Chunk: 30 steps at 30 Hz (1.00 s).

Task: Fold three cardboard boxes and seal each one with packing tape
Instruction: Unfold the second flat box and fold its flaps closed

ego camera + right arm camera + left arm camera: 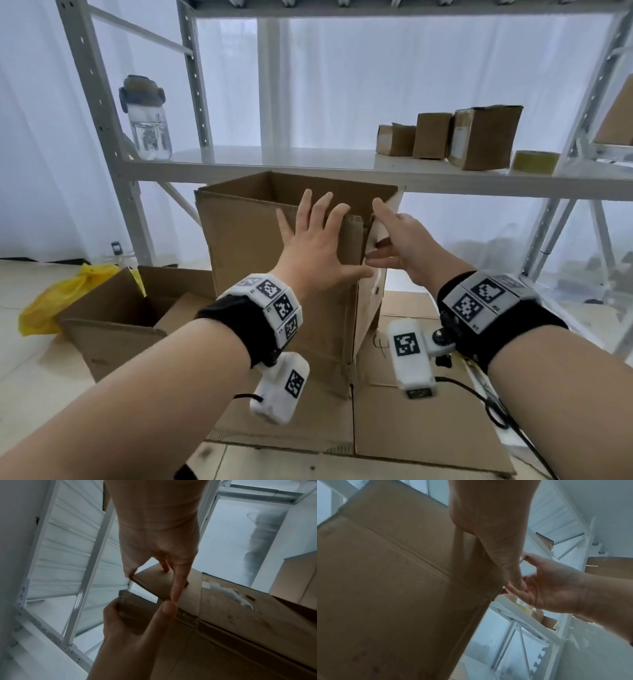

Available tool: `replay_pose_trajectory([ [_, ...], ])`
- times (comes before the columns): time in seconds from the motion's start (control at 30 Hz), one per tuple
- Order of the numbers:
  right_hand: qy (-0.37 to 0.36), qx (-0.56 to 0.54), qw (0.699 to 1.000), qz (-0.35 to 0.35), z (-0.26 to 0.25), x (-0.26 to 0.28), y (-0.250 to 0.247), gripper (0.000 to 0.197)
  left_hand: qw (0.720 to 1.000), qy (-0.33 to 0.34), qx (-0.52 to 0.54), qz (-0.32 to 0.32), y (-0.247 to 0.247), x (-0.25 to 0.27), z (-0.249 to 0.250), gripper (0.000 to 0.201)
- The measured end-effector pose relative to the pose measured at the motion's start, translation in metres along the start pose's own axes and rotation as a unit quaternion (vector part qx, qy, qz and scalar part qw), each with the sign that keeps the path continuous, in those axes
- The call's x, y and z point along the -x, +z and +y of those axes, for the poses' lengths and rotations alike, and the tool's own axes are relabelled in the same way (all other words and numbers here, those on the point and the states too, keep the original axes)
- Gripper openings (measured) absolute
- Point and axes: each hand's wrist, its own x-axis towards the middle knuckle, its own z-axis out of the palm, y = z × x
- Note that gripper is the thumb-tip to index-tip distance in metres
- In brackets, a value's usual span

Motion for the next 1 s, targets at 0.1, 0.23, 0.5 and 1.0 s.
replay_pose_trajectory([
  [0.1,-0.015,-0.034,0.999,0.006,0.020,0.000,-0.002,0.046,0.997,-0.045,0.035,0.050,0.013,-0.009,0.013,0.087],
  [0.23,0.065,-0.042,0.997,0.032,0.084,-0.003,-0.007,0.032,0.992,-0.047,0.066,0.100,0.022,-0.020,0.017,0.072],
  [0.5,0.287,-0.098,0.952,-0.030,0.213,-0.001,0.040,0.088,0.987,0.001,0.077,0.138,0.058,0.000,-0.007,0.105],
  [1.0,0.401,-0.177,0.896,-0.067,0.233,-0.012,0.064,0.097,0.544,-0.564,0.611,-0.114,0.165,0.091,-0.064,0.107],
])
